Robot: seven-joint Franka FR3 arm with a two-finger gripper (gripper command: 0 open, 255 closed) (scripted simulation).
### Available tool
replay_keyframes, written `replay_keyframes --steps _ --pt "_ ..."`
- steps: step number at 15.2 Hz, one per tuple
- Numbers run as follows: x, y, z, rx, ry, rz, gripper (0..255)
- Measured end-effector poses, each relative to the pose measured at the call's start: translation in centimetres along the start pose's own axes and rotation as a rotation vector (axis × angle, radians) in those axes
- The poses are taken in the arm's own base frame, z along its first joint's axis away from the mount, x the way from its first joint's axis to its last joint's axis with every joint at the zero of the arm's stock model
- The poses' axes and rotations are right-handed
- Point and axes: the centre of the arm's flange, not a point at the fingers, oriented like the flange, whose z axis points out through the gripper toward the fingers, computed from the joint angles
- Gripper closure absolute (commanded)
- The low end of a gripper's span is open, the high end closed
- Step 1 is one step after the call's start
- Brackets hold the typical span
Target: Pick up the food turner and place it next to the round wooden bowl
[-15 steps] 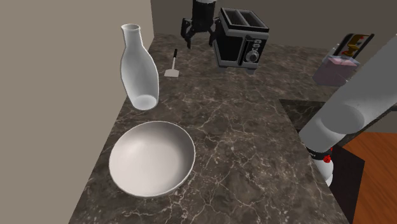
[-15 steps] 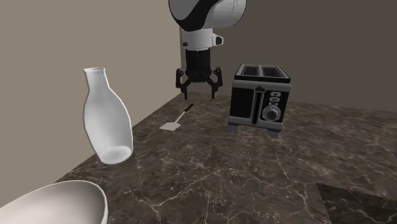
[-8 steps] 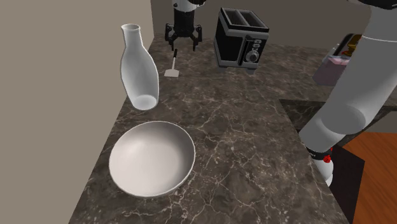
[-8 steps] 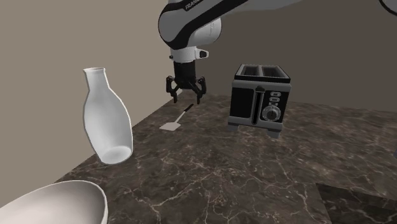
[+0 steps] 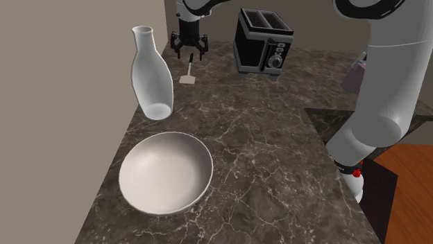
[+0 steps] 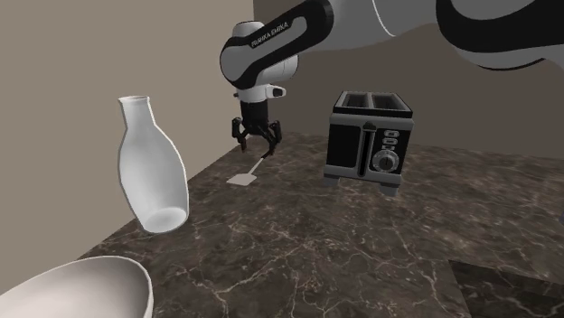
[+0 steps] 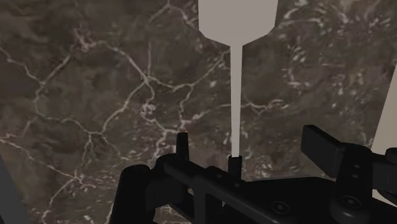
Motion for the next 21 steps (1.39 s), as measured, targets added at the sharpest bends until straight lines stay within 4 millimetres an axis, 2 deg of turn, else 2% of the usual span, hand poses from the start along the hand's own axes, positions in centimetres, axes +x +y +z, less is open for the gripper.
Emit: replay_keyframes --steps 5,11,12,21 --pt "0.0 -0.1 2.5 0.0 0.0 0.003 0" --pt "0.1 -0.1 2.9 0.0 0.0 0.002 0" --pt "0.1 -0.1 2.9 0.0 0.0 0.002 255" --pt "0.1 -0.1 2.9 0.0 0.0 0.002 255"
